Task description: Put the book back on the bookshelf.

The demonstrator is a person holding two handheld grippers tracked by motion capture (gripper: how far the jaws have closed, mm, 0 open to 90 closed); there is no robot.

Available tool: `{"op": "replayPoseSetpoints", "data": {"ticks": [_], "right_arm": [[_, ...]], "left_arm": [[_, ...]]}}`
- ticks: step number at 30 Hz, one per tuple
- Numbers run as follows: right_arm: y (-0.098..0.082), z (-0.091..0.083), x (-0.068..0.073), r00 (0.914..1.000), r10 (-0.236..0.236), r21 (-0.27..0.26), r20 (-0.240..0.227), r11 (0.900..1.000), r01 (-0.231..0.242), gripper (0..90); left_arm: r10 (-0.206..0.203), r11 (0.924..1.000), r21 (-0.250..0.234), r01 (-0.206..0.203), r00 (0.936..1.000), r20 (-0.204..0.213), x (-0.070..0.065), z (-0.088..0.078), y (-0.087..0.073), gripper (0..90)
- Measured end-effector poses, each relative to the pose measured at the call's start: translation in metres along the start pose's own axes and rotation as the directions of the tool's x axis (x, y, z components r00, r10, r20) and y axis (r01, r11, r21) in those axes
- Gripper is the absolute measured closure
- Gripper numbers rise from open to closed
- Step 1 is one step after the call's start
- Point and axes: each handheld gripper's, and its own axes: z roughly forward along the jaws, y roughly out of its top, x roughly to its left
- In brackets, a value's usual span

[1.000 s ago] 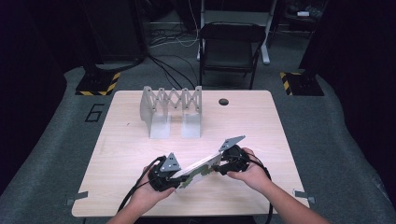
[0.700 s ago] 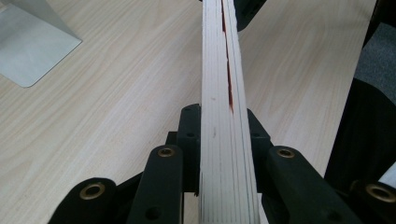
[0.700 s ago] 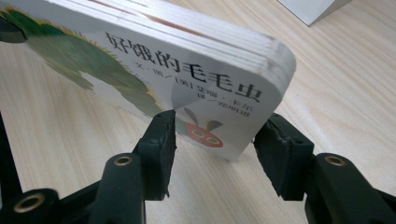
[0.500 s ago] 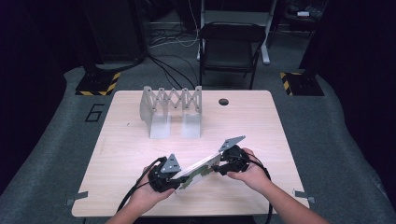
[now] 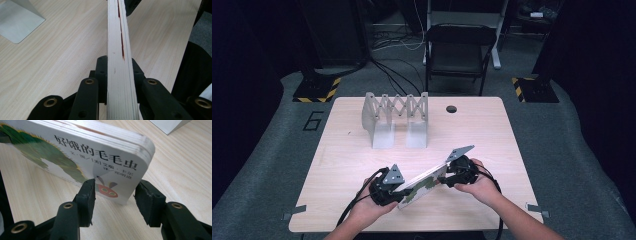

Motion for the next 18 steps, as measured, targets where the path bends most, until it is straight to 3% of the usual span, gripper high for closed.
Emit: {"op": "replayPoseSetpoints", "data": {"ticks": [11, 15, 18], "right_arm": [[0.003, 0.001, 0.002, 1.0000, 0.006, -0.023, -0.005, 1.000, -0.006, 50.9], [0.006, 0.005, 0.003, 0.9998, 0.018, -0.043, 0.003, 0.999, -0.017, 50.6], [0.007, 0.007, 0.003, 0.9999, 0.014, -0.028, -0.004, 0.999, -0.014, 50.3]], "left_arm": [[0.029, 0.9995, 0.011, -0.028, 0.9995, -0.013, 0.005, -0.005, -0.002, 75.5], [0.021, 0.9998, 0.007, -0.021, 0.9995, -0.024, 0.008, -0.008, -0.004, 75.5], [0.014, 0.9999, 0.004, -0.014, 0.9992, -0.038, 0.010, -0.010, -0.006, 75.5]]}}
